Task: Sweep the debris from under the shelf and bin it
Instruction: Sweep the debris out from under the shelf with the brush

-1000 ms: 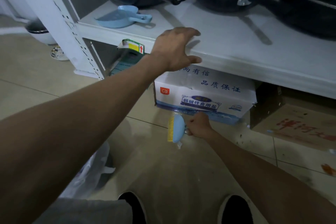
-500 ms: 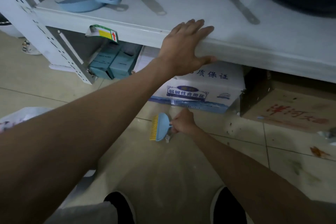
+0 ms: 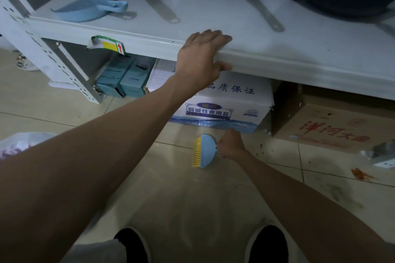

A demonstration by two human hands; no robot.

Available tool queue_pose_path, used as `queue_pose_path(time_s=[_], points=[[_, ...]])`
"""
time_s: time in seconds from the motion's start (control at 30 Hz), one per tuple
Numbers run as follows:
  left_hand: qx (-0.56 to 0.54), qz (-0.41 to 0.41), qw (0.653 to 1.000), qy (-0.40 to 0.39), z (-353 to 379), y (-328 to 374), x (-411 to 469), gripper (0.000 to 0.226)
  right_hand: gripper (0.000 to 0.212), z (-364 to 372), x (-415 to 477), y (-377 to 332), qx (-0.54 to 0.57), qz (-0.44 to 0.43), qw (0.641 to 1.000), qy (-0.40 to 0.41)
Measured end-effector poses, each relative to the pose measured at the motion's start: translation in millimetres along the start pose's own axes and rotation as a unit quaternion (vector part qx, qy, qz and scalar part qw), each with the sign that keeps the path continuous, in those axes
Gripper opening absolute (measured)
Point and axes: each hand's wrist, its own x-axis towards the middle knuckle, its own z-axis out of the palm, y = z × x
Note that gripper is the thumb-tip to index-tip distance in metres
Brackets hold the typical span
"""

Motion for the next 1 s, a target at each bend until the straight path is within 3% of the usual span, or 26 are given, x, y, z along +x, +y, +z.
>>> queue_pose_path(time_s=[0.17,0.33,0.4,0.47,0.57,0.77,0.9,1.0], points=[[0.003,0.009,1.0,0.02,7.5,-2.9,-0.5,0.059,0.011,-18.1,8.9,25.1,-0.006,0.004,1.0,-0.008],[0.009,0.015,0.999,0.029,13.3,-5.6,-1.0,0.061,0.049,-39.0,17.4,49.8,0.005,-0.004,1.0,0.008],[0.013,0.017,0.999,0.027,14.4,-6.1,-1.0,0.061,0.044,-44.9,21.5,60.6,0.006,-0.001,1.0,0.01],[0.014,0.02,0.999,0.022,14.2,-6.8,-0.9,0.061,0.02,-51.0,24.4,69.0,0.025,0.008,0.999,0.022],[0.013,0.02,0.999,0.021,13.4,-5.0,-1.3,0.06,0.026,-59.3,20.7,69.2,0.06,-0.009,0.998,0.014],[0.016,0.002,0.999,-0.033,0.7,3.8,3.6,0.06,0.007,-77.3,-10.9,55.6,0.063,0.002,0.998,0.02],[0.032,-0.009,0.996,-0.088,-12.2,15.6,10.8,0.064,0.028,-95.4,-31.0,52.2,0.052,0.011,0.998,0.018],[0.032,0.0,0.993,-0.111,-18.0,28.0,12.2,0.069,0.031,-107.3,-31.5,46.7,0.019,0.017,0.999,0.024]])
